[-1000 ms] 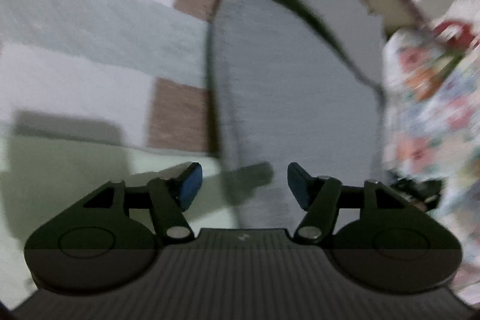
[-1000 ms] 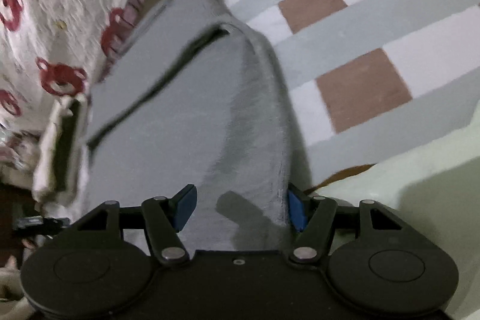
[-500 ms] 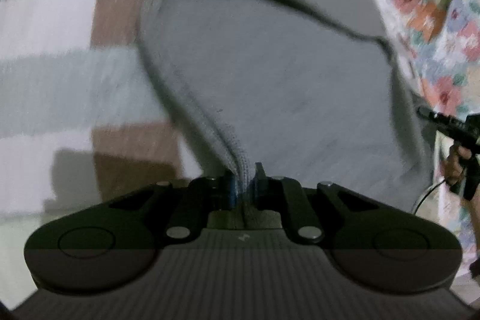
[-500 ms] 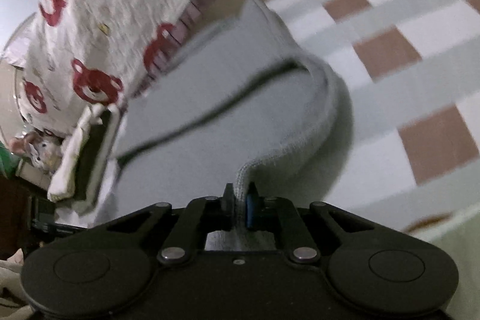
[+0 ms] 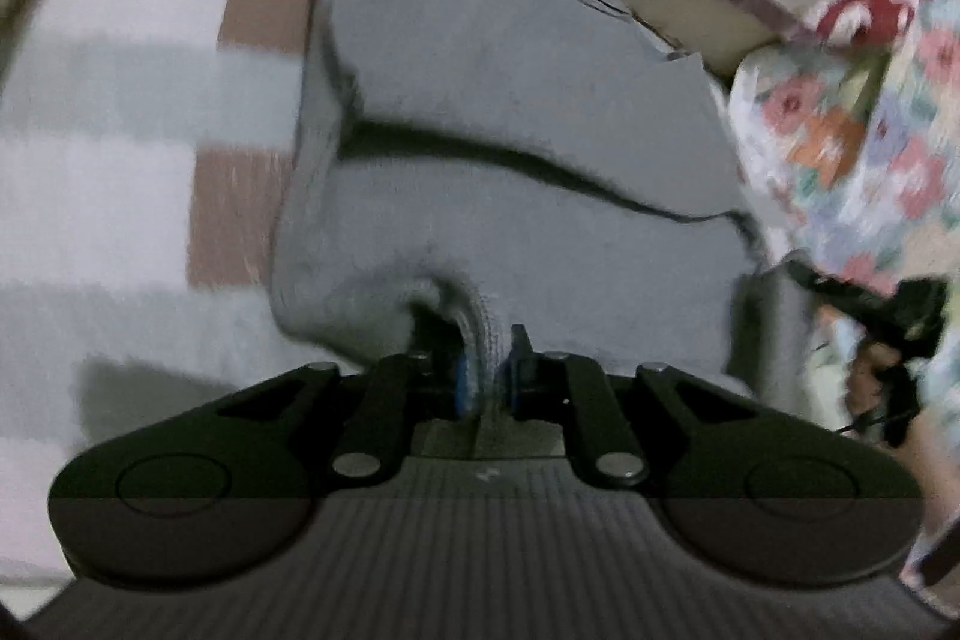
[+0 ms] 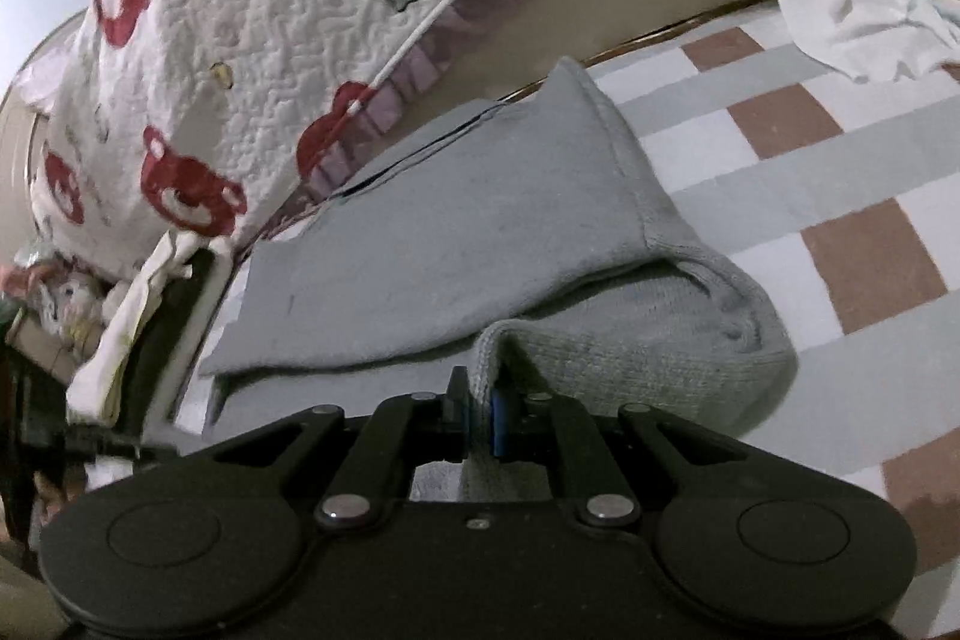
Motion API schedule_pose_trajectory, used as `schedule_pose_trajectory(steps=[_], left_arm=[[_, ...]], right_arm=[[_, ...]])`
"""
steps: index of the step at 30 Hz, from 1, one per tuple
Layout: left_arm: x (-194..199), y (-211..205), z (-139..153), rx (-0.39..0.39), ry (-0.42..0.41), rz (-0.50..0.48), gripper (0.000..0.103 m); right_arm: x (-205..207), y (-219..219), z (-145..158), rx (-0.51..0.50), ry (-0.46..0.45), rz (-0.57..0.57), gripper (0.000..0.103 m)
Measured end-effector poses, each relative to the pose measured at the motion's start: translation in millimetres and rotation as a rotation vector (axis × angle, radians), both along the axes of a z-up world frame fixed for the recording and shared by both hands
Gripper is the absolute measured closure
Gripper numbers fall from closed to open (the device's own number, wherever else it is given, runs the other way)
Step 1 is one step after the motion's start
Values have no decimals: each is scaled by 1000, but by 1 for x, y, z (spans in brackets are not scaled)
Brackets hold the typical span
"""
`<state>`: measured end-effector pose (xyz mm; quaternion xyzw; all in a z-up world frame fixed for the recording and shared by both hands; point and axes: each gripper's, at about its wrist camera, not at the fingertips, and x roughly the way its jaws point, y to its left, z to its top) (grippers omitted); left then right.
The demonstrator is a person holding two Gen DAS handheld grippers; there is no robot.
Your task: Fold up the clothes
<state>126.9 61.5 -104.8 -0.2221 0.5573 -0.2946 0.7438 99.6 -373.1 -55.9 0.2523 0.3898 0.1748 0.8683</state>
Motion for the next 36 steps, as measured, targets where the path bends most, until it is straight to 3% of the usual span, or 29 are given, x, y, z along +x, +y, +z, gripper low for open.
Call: schedule_pose_trajectory(steps=[3, 4, 7, 9, 12, 14, 15, 18, 21, 24, 25, 26, 27, 30, 33, 36], left_arm=[[-7, -2, -13, -33, 116, -49, 65], [-12, -7, -12, -23, 108, -95, 59], [-30, -27, -2, 52, -28, -250, 48], [-40, -39, 2, 117, -129, -327, 47], [-42, -48, -3, 182, -187, -352, 47], [-40, -50, -8, 169, -184, -335, 47], [-37, -50, -12, 151, -170, -326, 45], [-33, -52, -18, 120, -155, -315, 41], [-32, -52, -24, 95, -155, -334, 40], [-32, -57, -24, 82, -172, -360, 47], [-32, -59, -23, 83, -184, -371, 73], [-32, -60, -22, 85, -195, -383, 89], [-32, -63, -20, 108, -211, -396, 93], [-39, -81, -11, 281, -267, -452, 93], [-48, -92, 13, 324, -394, -478, 93], [-45, -87, 28, 282, -402, -408, 93]], right_arm=[[-9, 0, -4, 32, 10, -11, 90], [-13, 0, -5, 43, 14, -15, 90], [-22, -1, -9, 75, 24, -26, 89], [-28, -1, -12, 96, 31, -33, 81], [-36, -1, -18, 98, 60, -54, 62], [-39, 0, -22, 81, 83, -66, 61], [-40, 1, -23, 71, 88, -65, 56], [-40, 11, -22, -27, 78, -27, 45], [-37, 25, -23, -144, 60, 21, 44], [-32, 34, -20, -169, 5, 35, 44], [-31, 37, -18, -174, -15, 38, 44], [-29, 40, -17, -179, -35, 42, 67], [-28, 43, -16, -184, -54, 45, 93], [-27, 63, 11, -248, -160, 66, 94], [-20, 87, 48, -290, -247, 90, 94], [-8, 85, 52, -318, -252, 41, 94]])
